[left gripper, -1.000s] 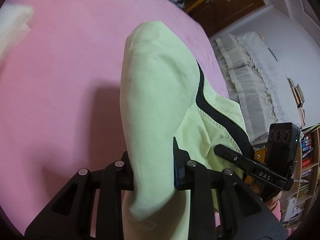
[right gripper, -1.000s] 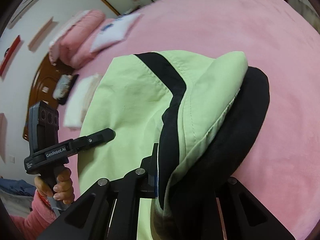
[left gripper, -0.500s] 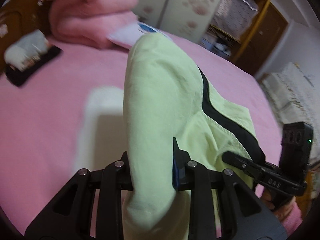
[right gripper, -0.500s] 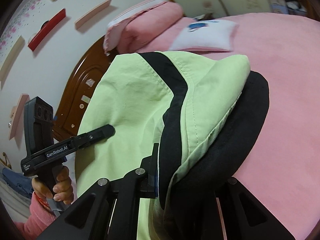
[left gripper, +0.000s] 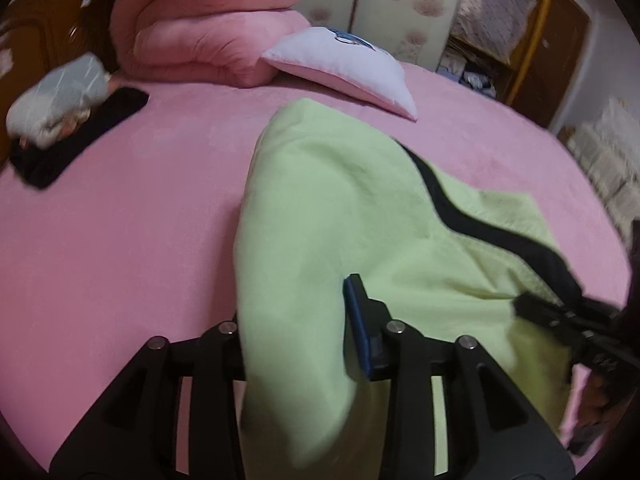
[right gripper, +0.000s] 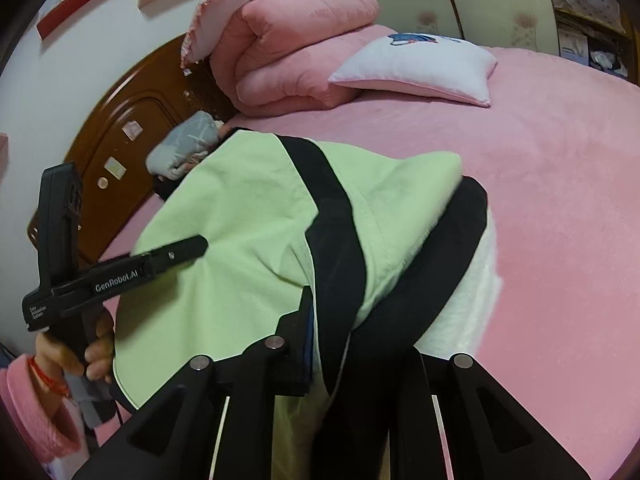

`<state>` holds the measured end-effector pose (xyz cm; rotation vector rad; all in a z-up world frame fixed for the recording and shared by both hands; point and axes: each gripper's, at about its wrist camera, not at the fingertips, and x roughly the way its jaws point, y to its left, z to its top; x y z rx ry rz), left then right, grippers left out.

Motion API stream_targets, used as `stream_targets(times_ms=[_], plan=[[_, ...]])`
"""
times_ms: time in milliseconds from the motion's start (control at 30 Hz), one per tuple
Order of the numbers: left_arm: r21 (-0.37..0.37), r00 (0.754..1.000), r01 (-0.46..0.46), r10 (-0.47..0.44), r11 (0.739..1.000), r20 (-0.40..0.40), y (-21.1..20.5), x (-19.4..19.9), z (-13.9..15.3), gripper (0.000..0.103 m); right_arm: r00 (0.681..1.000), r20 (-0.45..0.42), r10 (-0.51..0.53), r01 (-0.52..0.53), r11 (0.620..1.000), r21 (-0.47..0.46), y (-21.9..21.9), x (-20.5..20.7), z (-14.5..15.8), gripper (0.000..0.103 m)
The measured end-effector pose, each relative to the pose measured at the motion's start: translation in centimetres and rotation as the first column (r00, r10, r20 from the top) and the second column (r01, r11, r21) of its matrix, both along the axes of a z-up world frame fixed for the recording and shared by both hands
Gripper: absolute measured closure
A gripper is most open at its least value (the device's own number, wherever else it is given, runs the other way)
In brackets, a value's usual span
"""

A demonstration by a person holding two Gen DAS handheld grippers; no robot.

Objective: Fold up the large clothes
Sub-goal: 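Grasp the folded bundle with both tools and lift it, then carry the bundle onto the white towel stack and release it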

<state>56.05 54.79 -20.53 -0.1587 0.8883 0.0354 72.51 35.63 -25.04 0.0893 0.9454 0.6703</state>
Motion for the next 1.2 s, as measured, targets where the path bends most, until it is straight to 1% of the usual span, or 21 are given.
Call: stream_targets(times_ms=[33, 100, 167, 233, 267, 300, 333, 367, 400, 433, 500, 533, 567, 667, 767, 867, 933, 1000, 1067, 1133, 1200], plan=[[0.011, 1.0, 0.005, -0.005, 1.0, -0.004, -0.2, -0.1, -1.0, 0.067, 1.0, -0.006, -0.001, 0.001, 1.0, -0.015, 0.2, 0.2, -0.5, 0.086], [0.005, 1.0, -0.01, 0.01, 1.0, -0.005, 0.4, 0.2, -1.6, 0.066, 1.0, -0.019, -0.008, 0.007, 0.999, -0.033, -1.7, 0.1, -0.8, 0.081], [0.039, 0.999, -0.037, 0.036, 0.999, 0.015, 0.2, 0.0, -1.2, 0.066, 1.0, -0.014, -0.026, 0.025, 0.998, -0.065, -3.5, 0.2, -0.4, 0.072], [0.092, 0.998, -0.064, 0.062, 0.994, 0.03, -1.5, -1.3, 0.8, 0.066, 0.997, 0.028, -0.068, 0.071, 0.992, -0.104, -5.2, -0.7, 0.9, 0.054], [0.132, 0.994, -0.099, 0.092, 0.986, 0.054, -2.3, -2.1, 1.7, 0.066, 0.996, 0.041, -0.08, 0.084, 0.99, -0.11, -6.3, -0.5, 1.9, 0.049], [0.155, 0.99, -0.123, 0.111, 0.98, 0.086, -3.0, -3.0, 3.0, 0.067, 0.993, 0.055, -0.108, 0.113, 0.988, -0.109, -7.5, -0.9, 2.7, 0.039], [0.173, 0.98, -0.157, 0.132, 0.972, 0.146, -4.0, -4.5, 4.6, 0.067, 0.99, 0.064, -0.124, 0.131, 0.985, -0.113, -8.8, -1.7, 3.2, 0.031], [0.173, 0.969, -0.183, 0.148, 0.968, 0.199, -4.8, -6.1, 6.1, 0.066, 0.989, 0.068, -0.132, 0.139, 0.984, -0.111, -10.1, -2.9, 3.9, 0.028], [0.164, 0.957, -0.21, 0.168, 0.964, 0.237, -5.5, -7.3, 7.1, 0.059, 0.987, 0.072, -0.143, 0.151, 0.982, -0.115, -11.4, -3.8, 4.4, 0.021], [0.154, 0.944, -0.242, 0.195, 0.958, 0.266, -6.5, -9.0, 8.4, 0.043, 0.985, 0.078, -0.154, 0.163, 0.979, -0.121, -12.6, -4.8, 4.9, 0.016], [0.146, 0.932, -0.267, 0.216, 0.953, 0.291, -8.8, -11.9, 10.2, 0.027, 0.981, 0.081, -0.178, 0.188, 0.973, -0.134, -15.6, -7.5, 5.4, 0.011], [0.145, 0.927, -0.28, 0.228, 0.949, 0.298, -10.2, -13.5, 11.0, 0.027, 0.978, 0.072, -0.194, 0.202, 0.969, -0.144, -17.5, -9.1, 5.4, 0.003], [0.139, 0.924, -0.291, 0.241, 0.947, 0.296, -11.7, -15.3, 11.5, 0.027, 0.975, 0.065, -0.211, 0.219, 0.963, -0.156, -19.1, -10.8, 5.6, 0.0], [0.082, 0.931, -0.304, 0.278, 0.949, 0.235, -17.3, -21.7, 12.5, 0.026, 0.963, 0.049, -0.265, 0.269, 0.938, -0.219, -25.3, -17.1, 6.6, 0.0], [0.043, 0.941, -0.313, 0.303, 0.949, 0.152, -23.6, -28.7, 12.8, 0.026, 0.951, 0.043, -0.307, 0.306, 0.909, -0.282, -32.0, -25.4, 7.9, 0.0], [0.065, 0.964, -0.264, 0.26, 0.962, 0.058, -31.3, -36.4, 12.8, 0.026, 0.94, 0.071, -0.333, 0.333, 0.861, -0.384, -38.6, -33.8, 9.3, 0.0], [0.087, 0.974, -0.225, 0.224, 0.971, 0.022, -35.4, -41.1, 12.2, 0.022, 0.934, 0.093, -0.344, 0.346, 0.815, -0.464, -41.9, -38.7, 9.9, 0.0], [0.113, 0.982, -0.175, 0.182, 0.978, -0.054, -39.8, -45.9, 11.2, 0.021, 0.924, 0.077, -0.375, 0.36, 0.785, -0.505, -45.6, -43.7, 10.4, 0.0], [0.113, 0.979, -0.118, 0.135, 0.987, -0.155, -43.6, -50.3, 10.3, 0.021, 0.923, 0.028, -0.384, 0.344, 0.791, -0.506, -49.3, -48.3, 10.6, 0.0], [0.099, 0.971, -0.081, 0.101, 0.992, -0.219, -46.7, -54.2, 10.0, 0.021, 0.916, -0.012, -0.4, 0.337, 0.788, -0.515, -52.2, -52.2, 10.8, 0.0], [0.109, 0.964, -0.044, 0.071, 0.993, -0.257, -49.3, -57.3, 10.3, 0.021, 0.917, -0.041, -0.397, 0.319, 0.79, -0.524, -54.3, -55.4, 11.0, 0.0]])
